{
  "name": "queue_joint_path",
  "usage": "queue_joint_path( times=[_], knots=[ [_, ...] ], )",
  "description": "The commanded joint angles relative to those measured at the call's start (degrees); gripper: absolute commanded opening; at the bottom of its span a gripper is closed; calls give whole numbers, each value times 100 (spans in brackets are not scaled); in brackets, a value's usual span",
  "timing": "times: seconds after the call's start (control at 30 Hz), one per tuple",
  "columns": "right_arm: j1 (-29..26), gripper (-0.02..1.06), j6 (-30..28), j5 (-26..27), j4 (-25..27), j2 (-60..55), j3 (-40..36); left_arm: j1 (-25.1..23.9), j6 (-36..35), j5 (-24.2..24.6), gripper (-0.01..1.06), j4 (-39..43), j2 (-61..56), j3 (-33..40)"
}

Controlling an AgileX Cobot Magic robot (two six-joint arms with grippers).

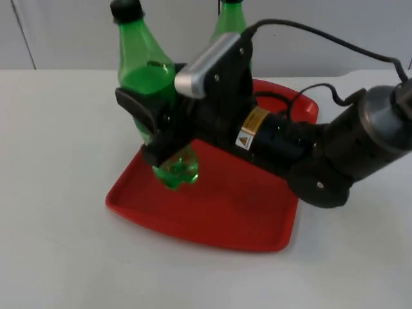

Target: Place the bottle upright on the tray.

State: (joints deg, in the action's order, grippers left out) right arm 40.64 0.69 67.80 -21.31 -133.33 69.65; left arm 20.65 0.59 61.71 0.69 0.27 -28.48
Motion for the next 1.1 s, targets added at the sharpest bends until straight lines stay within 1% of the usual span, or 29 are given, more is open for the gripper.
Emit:
queue_joint_path(
  times=[0.0, 0.23, 0.7, 0.8, 0.83, 0.87, 0.93, 0.97, 1.0, 1.03, 1.07],
  knots=[
    [-23, 0, -169, 216, 1, -45, -32, -7, -28, -6, 105, -18, -27, 17],
    [-109, 0, -139, 216, 74, -395, -11, -7, -28, -6, 105, -18, -27, 17],
    [-144, 0, -139, 216, 42, -395, -11, -7, -28, -6, 105, -18, -27, 17],
    [-146, 3, -139, 216, 42, -395, -11, -7, -28, -6, 105, -18, -27, 17],
    [-146, 7, -139, 216, 42, -395, -21, -7, -28, -6, 105, -4, -27, 17],
    [-146, 12, -139, 216, 42, -395, -21, -7, -28, -6, 105, -4, -27, 17],
    [-146, 28, -139, 216, 42, -395, -46, -7, -28, -6, 105, -4, -27, 17],
    [-146, 28, -139, 216, 42, -395, -46, -7, -28, -6, 105, -4, -27, 17],
    [-146, 35, -139, 216, 42, -395, -89, -7, -28, -6, 105, -4, -27, 17],
    [-146, 53, -161, 216, 42, -395, -175, -7, -28, -6, 105, -4, -27, 17],
    [-146, 56, -161, 216, 42, -395, -210, -7, -28, -6, 105, -4, -27, 17]
  ],
)
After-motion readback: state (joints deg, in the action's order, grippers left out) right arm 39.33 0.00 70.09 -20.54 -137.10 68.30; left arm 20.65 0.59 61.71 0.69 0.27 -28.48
